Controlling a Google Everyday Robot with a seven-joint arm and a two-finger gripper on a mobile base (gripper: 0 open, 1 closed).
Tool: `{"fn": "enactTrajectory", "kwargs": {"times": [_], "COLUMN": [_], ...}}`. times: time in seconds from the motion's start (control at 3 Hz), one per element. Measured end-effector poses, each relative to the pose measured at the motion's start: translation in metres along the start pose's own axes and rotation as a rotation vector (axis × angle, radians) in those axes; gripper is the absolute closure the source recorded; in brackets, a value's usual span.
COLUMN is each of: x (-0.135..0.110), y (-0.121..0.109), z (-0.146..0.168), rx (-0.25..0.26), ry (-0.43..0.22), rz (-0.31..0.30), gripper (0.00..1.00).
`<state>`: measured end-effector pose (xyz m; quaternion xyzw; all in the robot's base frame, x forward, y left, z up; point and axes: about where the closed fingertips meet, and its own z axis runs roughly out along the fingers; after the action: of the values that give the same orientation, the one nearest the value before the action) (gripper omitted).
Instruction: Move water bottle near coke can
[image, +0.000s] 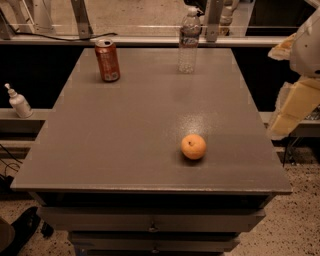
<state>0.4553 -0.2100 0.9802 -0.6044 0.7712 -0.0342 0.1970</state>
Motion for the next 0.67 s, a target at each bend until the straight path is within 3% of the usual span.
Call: {"fn": "enactTrajectory", "kwargs": {"times": [0.67], "x": [-0.025], "y": [-0.071], "z": [0.038], "rx": [0.111], "ry": [-0.129], "rz": [0.025], "gripper": [0.00]}}
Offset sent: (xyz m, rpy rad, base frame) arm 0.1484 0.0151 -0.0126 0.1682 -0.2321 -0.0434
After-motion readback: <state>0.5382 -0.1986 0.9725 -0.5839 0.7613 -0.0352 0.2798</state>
